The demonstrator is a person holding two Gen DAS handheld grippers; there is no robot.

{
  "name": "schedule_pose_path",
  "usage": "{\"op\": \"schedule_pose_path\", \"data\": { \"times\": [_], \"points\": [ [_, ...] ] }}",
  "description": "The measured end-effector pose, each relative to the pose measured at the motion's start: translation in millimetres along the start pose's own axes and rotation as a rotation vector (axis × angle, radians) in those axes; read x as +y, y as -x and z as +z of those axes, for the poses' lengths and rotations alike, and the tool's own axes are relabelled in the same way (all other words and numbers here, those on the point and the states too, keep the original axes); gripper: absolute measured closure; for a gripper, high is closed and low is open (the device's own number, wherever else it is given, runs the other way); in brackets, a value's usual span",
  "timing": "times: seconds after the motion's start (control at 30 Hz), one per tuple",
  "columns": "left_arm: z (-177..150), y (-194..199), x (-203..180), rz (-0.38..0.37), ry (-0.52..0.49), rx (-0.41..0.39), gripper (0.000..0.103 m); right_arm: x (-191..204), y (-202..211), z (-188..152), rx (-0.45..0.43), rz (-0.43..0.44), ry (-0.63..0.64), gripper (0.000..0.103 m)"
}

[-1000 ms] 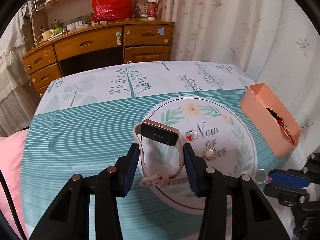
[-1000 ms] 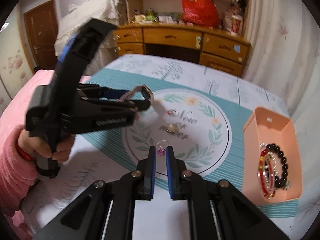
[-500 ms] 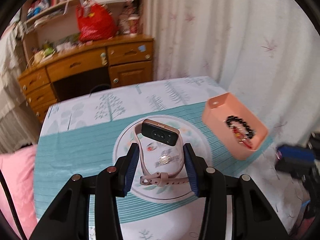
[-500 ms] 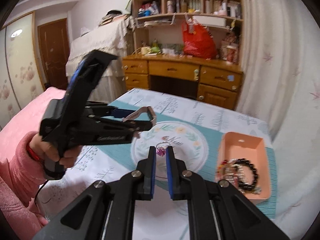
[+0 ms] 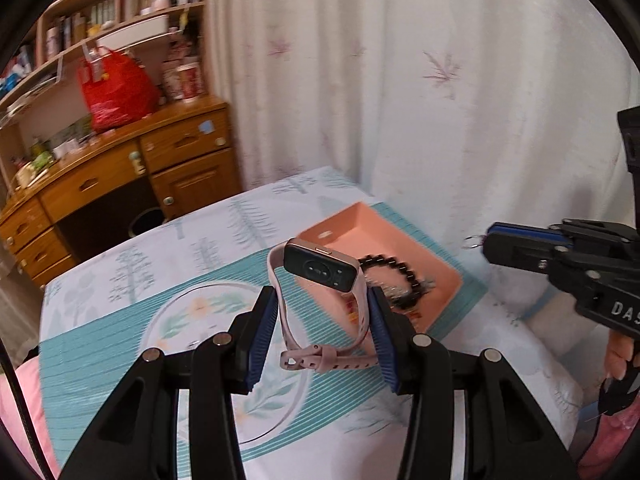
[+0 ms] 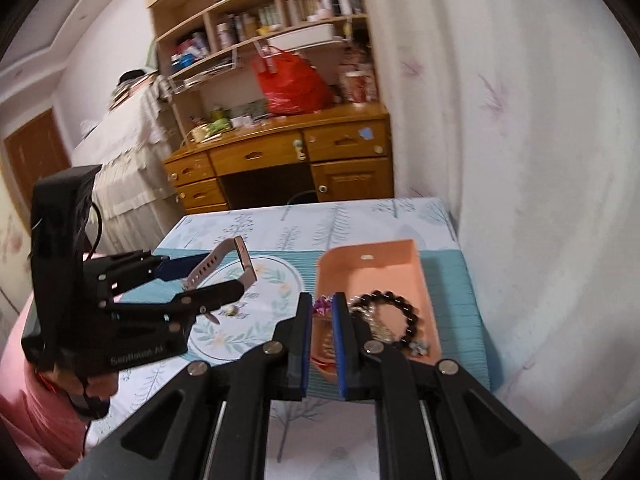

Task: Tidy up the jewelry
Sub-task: 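Carry the pink watch and pink gem ring into the pink box, then open both tools to release the watch and ring in the box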

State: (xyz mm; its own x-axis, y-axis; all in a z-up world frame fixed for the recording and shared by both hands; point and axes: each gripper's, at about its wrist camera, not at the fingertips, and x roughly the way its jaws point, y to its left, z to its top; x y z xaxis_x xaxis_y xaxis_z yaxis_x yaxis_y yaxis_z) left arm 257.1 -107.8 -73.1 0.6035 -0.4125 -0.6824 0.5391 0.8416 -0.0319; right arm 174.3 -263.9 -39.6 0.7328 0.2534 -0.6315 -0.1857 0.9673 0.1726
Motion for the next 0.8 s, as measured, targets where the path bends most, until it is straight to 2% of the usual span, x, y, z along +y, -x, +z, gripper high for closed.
{"op": "schedule_pose_path", "data": {
  "times": [0.27,0.53,0.6,0.67,0.8],
  "points": [
    [10.5,-35.7,-29.8,-0.063,-0.031,0.039,0.058,-36.8,-16.2,-7.6,0.039,0.027,-0.085,0.093],
    [8.4,-81.9,-36.1,-0.093,-0.023,0.135,0.058,-59.2,-47.7,-20.7,0.119,0.035,-0.149,0.093],
    [6.6,-88.0,-36.0,-0.097,-0.015,0.151,0.053,-60.4,-53.8,-23.9,0.136,0.036,-0.154,0.093],
    [4.4,-92.9,-35.4,-0.104,-0.006,0.166,0.040,-61.5,-57.3,-25.6,0.148,0.032,-0.155,0.093],
    [5.3,-89.2,-33.1,-0.100,-0.004,0.153,0.034,-62.3,-59.2,-26.2,0.155,0.028,-0.147,0.093]
  ]
}}
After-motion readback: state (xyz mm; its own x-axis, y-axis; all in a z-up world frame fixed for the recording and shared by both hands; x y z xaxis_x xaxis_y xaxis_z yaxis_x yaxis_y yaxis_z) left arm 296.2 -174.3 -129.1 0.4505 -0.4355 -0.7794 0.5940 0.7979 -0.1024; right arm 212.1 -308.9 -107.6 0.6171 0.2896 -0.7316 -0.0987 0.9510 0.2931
